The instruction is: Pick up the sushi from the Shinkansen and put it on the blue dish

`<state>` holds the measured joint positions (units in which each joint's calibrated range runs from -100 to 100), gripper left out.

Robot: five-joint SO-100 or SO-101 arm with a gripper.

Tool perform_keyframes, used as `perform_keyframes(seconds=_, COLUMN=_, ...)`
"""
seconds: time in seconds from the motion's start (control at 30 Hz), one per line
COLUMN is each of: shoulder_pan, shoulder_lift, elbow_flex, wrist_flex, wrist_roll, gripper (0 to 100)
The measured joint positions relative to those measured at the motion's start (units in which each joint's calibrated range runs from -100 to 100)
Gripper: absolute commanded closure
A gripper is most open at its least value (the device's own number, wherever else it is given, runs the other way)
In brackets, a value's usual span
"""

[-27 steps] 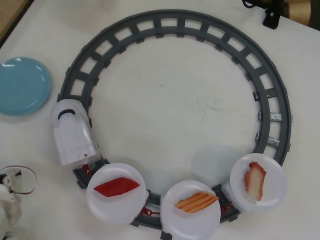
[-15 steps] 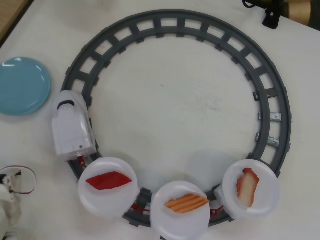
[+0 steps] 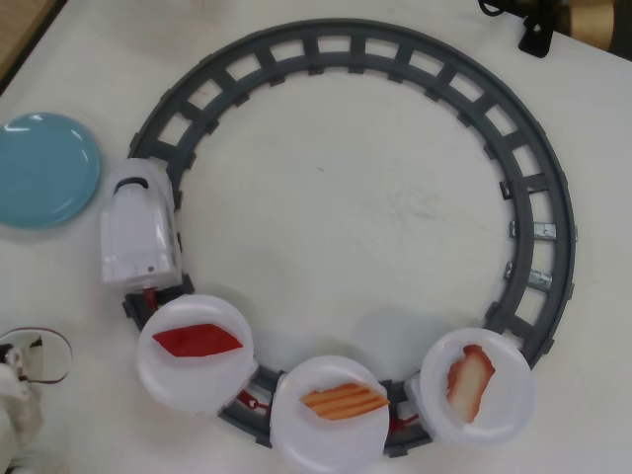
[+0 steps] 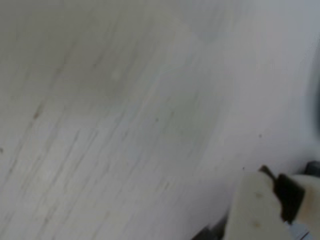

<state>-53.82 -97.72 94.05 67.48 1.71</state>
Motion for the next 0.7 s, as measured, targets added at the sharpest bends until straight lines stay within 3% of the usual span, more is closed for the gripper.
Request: perform_keyframes(seconds=0.7, shoulder_pan=0.2, shoulder_lift=0.0, elbow_flex=0.0, wrist_flex=0.0, wrist_roll=0.0, gripper=96)
